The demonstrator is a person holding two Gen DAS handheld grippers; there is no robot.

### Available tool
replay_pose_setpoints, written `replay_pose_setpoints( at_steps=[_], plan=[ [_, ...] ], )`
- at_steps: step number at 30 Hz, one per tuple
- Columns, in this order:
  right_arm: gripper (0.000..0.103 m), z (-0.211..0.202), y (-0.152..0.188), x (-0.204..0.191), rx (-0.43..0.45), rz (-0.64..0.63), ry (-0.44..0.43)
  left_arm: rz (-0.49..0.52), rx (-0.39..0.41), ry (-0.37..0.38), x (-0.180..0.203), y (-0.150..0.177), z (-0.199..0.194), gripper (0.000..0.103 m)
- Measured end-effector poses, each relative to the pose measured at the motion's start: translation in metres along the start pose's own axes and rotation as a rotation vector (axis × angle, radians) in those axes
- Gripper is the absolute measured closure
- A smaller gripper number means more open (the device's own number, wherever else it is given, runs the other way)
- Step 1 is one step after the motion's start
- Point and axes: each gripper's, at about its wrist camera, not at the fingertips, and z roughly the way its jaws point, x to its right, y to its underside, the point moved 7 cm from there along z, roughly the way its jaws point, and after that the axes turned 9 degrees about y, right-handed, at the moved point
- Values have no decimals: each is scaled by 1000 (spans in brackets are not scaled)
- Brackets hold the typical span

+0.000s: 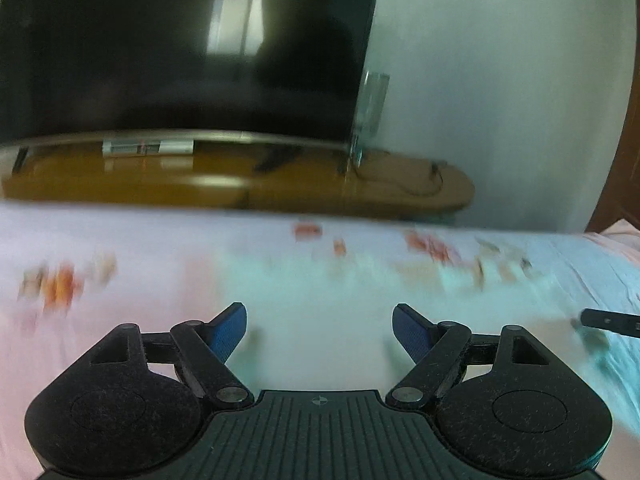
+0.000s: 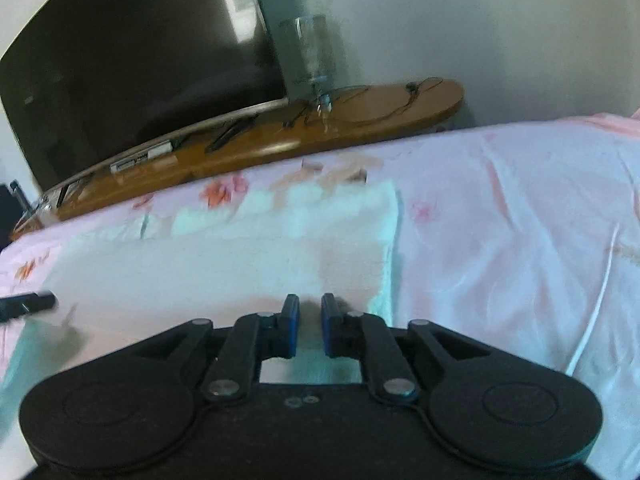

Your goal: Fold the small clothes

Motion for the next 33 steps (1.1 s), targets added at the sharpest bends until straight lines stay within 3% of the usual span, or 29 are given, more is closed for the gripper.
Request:
replay_pose_setpoints(
  at_steps=[2, 5, 8, 10, 12, 14, 16, 19, 22, 24, 25, 26, 27, 30, 33],
  plan=[
    [82, 7, -9, 2, 28, 33, 30, -30, -30, 17, -9, -9, 29, 22],
    [82, 34, -3, 6, -19, 48, 63, -92, -96, -11, -36, 9, 72, 21],
    [82, 34, -1, 3, -3, -10, 69, -57, -97, -8, -25, 3, 66, 21],
    [82, 24, -7, 2, 12, -45, 66, -48, -49, 14, -20, -3, 55, 21],
    [81, 13, -14, 4, 71, -46, 66, -12, -76, -35, -24, -1, 60, 21],
    [81, 22, -15, 10, 49, -42, 104, 24, -119, -65, -31, 7, 69, 21],
    [79, 43, -6, 20, -43, -23, 125, 68, -131, -61, -28, 8, 66, 18],
    [80, 36, -9, 27, -52, 16, 111, 46, -125, -89, -34, 0, 47, 18],
    [78, 6, -16, 22, 24, -18, 102, -16, -81, -62, -41, 11, 17, 18],
    [77, -14, -4, 17, 41, -46, 65, -12, -136, -88, -45, 35, 12, 17],
    [77, -14, 3, 16, 27, -57, 50, 14, -95, -88, -43, 41, 6, 16],
    [79, -8, 20, 15, -31, -97, 59, 11, -105, -93, -43, 40, 5, 16],
    [76, -5, 27, 16, -10, -95, 72, 12, -117, -99, -44, 40, 5, 15],
    [74, -9, 18, 28, -52, 21, 73, 25, -124, -145, -44, 41, -8, 15],
    [70, -34, 11, 30, 35, 21, 99, 30, -131, -181, -49, 58, -24, 0]
  ],
)
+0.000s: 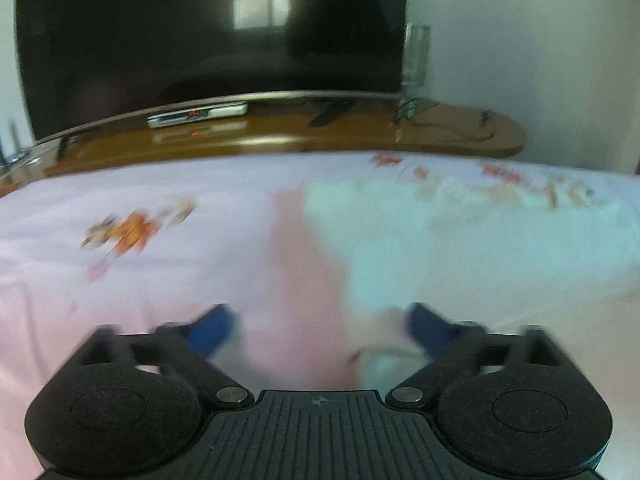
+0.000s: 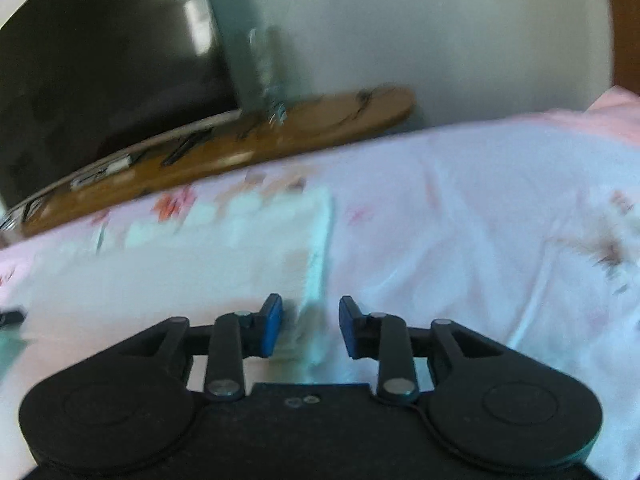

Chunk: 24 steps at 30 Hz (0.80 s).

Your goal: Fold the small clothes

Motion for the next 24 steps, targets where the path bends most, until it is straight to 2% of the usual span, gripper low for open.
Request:
replay_pose_setpoints(
  at_steps=[1, 2, 3, 5, 7, 9, 15, 20, 24],
  plan=[
    [71, 3, 11, -1, -51, -36, -24, -35, -15, 12, -4, 4, -6, 0],
    [68, 12, 24, -2, -121, -72, -49, -47, -37, 1, -8, 7, -9, 0],
    [67, 6, 27, 3, -120, -81, -43, -32, -52, -24, -9, 11, -15, 0],
    [67, -8, 24, 12, -121, -34, -17, -10, -58, -25, -6, 28, -35, 0],
    [67, -31, 28, 22, -100, 34, -25, -29, -46, -18, -2, 54, -63, 0],
    [66, -53, 46, 34, -130, 100, -52, -11, -31, -25, 6, 78, -93, 0],
    [67, -128, 108, 36, -164, 113, -90, -74, -28, -44, 21, 125, -160, 0],
    [65, -187, 135, 43, -178, 164, -121, -70, -56, -26, 48, 156, -198, 0],
    [65, -227, 156, 48, -189, 146, -148, -56, -64, -19, 65, 179, -230, 0]
  ],
)
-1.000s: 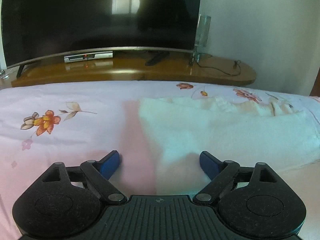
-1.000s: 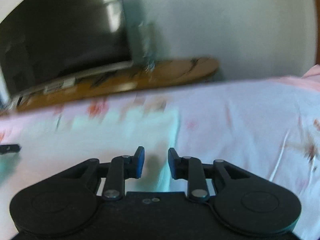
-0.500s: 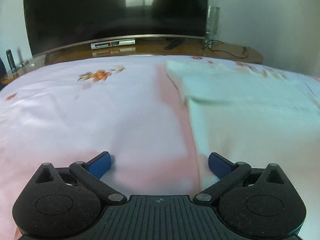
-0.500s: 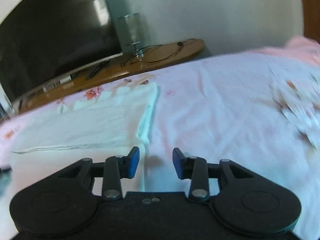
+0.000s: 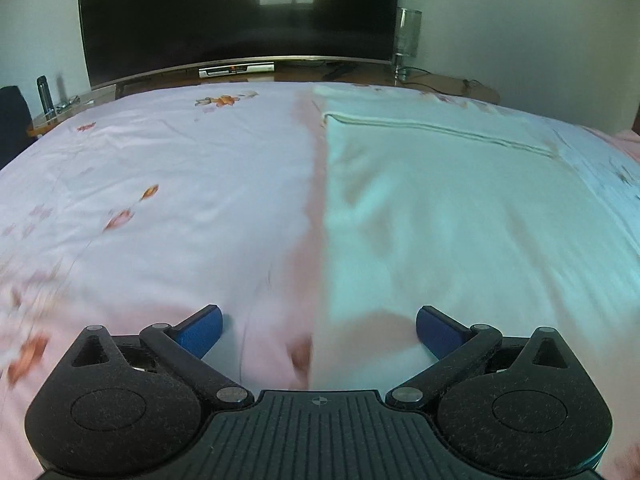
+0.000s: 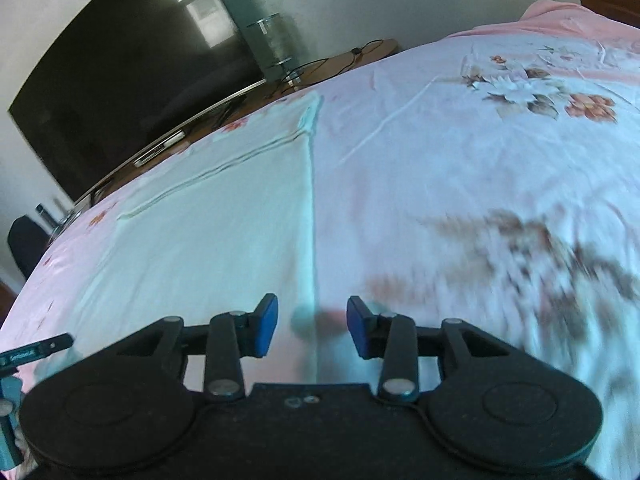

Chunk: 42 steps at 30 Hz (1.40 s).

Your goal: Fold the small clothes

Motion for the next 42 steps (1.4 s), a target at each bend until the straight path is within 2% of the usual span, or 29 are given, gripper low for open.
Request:
replay_pose_setpoints(
  at_steps=[7, 11, 13, 16, 22, 33, 36, 42],
  plan=[
    [60, -41, 35, 12, -8, 3, -14, 8, -9, 5, 9, 33, -42, 0],
    [60, -55, 53, 18, -25, 37, -32, -56, -19, 44, 8, 50, -58, 0],
    [60, -60, 58, 22, -36, 75, -44, -105, -23, 72, 5, 57, -64, 9],
    [60, -69, 65, 29, -40, 129, -68, -108, -35, 71, 5, 62, -69, 14],
    [59, -67, 71, 39, -55, 204, -93, -130, -42, 80, 6, 62, -71, 19],
    [57, -60, 79, 15, -96, 163, -135, -144, -38, 91, 9, 68, -75, 19],
    [57, -56, 79, 14, -119, 206, -174, -235, -21, 157, -1, 66, -76, 19],
    [58, -49, 78, 23, -142, 309, -230, -462, -10, 365, -24, 65, -70, 20]
  ],
)
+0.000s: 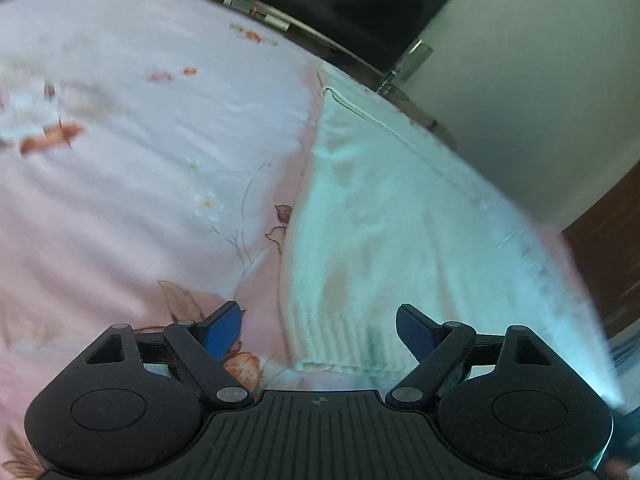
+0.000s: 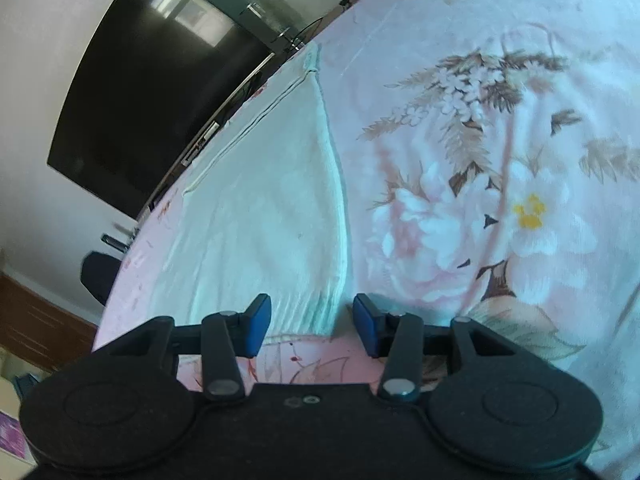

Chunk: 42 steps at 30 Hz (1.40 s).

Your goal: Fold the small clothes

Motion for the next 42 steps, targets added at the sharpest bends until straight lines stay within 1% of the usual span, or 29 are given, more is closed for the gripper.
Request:
replay_pose_setpoints(
  at_steps=[1, 2, 3, 4, 7, 11, 14, 15, 16, 19, 20, 21, 22, 23, 24, 25, 27, 28, 29, 30, 32, 33, 34, 35, 36, 39, 41, 42],
  plan=[
    [58, 0, -1, 3, -3, 15, -9, -31, -4, 36, -1, 0, 0, 33],
    [60, 0, -2, 4, -6, 27, -16, -73, -24, 82, -3, 2, 3, 40],
    [61, 0, -3, 6, -7, 37, -22, -108, -40, 108, -6, 6, 6, 45],
    [61, 0, -3, 7, -7, 43, -24, -127, -45, 123, -8, 9, 8, 45],
    [62, -2, -7, 12, 1, 55, -24, -131, -39, 148, -8, 12, 11, 45],
    [62, 3, -11, 14, -17, 66, -37, -150, -51, 181, -11, 6, 20, 45],
    [61, 11, -13, 7, -44, 45, -56, -146, -49, 190, -11, -1, 27, 45],
    [61, 15, -12, 4, -52, 34, -62, -138, -46, 181, -11, -4, 29, 45],
    [63, 17, -12, 1, -58, 24, -67, -134, -43, 175, -9, -6, 31, 45],
    [73, 24, -11, -9, -86, 5, -82, -99, -44, 150, -4, -10, 33, 46],
    [78, 26, -10, -12, -91, -5, -85, -81, -45, 140, -2, -10, 34, 49],
    [81, 29, -8, -14, -99, -12, -84, -60, -47, 115, -2, -11, 34, 62],
    [87, 31, -6, -17, -104, -21, -74, -39, -51, 81, -3, -11, 34, 89],
    [95, 32, -5, -18, -102, -36, -52, -35, -56, 47, -7, -12, 34, 100],
    [96, 31, -5, -19, -92, -56, -28, -59, -52, 54, -10, -13, 31, 100],
    [97, 28, -4, -21, -79, -73, -22, -75, -19, 79, -9, -16, 24, 100],
    [97, 16, -6, -31, -48, -92, -35, -52, 46, 122, 0, -21, 8, 100],
    [97, 9, -8, -37, -30, -104, -48, -51, 65, 139, 2, -23, 2, 100],
    [97, 0, -10, -42, -9, -122, -57, -51, 72, 138, 1, -23, -1, 100],
    [97, -4, -12, -45, 4, -135, -56, -43, 64, 116, -2, -21, 1, 100],
    [97, -7, -13, -45, 18, -148, -46, -33, 5, 50, -15, -12, 14, 100],
    [97, -3, -12, -40, 9, -153, -27, -49, -6, 44, -22, -6, 21, 100],
    [97, 7, -8, -33, -23, -148, 8, -82, 22, 67, -24, -6, 21, 100],
    [97, 20, -3, -24, -74, -144, 59, -112, 29, 72, -26, -7, 20, 100],
    [98, 25, 0, -20, -85, -138, 62, -122, 32, 70, -25, -8, 19, 100],
    [97, 13, -6, -31, -30, -146, 28, -91, 40, 71, -16, -8, 14, 100],
    [97, 2, -13, -43, 15, -180, 1, -101, 67, 90, -10, -18, 9, 100],
    [97, 0, -18, -53, 34, -204, -5, -100, 74, 81, -8, -22, 7, 100]
  ],
)
